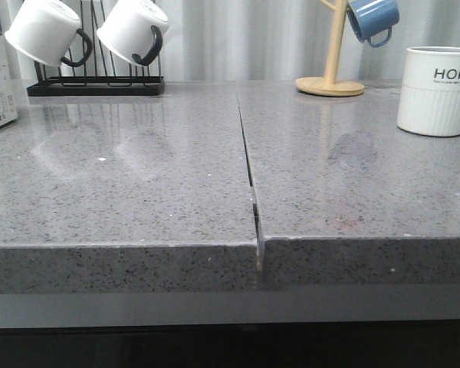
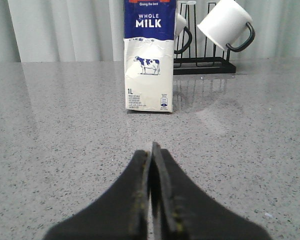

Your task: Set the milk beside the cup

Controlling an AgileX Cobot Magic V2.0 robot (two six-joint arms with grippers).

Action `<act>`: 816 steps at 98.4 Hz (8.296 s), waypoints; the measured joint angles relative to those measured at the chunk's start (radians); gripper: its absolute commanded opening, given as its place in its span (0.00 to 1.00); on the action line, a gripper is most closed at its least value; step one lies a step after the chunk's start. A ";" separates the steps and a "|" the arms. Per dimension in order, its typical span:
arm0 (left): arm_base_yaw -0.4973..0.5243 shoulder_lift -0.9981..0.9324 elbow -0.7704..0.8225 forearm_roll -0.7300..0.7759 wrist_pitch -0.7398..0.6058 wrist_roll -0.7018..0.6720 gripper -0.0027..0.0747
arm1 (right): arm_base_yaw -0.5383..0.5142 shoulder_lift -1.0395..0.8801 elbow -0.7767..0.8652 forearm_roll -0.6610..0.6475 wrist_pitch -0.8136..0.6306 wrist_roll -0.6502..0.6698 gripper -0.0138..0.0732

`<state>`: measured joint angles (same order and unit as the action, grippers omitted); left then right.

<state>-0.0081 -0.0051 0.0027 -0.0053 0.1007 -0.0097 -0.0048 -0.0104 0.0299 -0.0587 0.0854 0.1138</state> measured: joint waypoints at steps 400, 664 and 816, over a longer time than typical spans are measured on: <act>0.000 0.000 0.000 0.000 0.000 0.000 0.01 | -0.137 1.798 -0.840 -0.013 -0.806 -0.022 0.25; 0.000 0.000 0.000 0.000 0.000 0.000 0.01 | 0.417 1.778 -0.852 -0.011 -0.770 -0.029 0.44; 0.000 0.000 0.000 0.000 0.000 0.000 0.01 | 0.417 1.061 -0.484 0.037 -0.398 -0.029 0.08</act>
<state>-0.0081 -0.0051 0.0027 -0.0053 0.1007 -0.0097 0.4120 1.0505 -0.4536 -0.0216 -0.3124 0.0850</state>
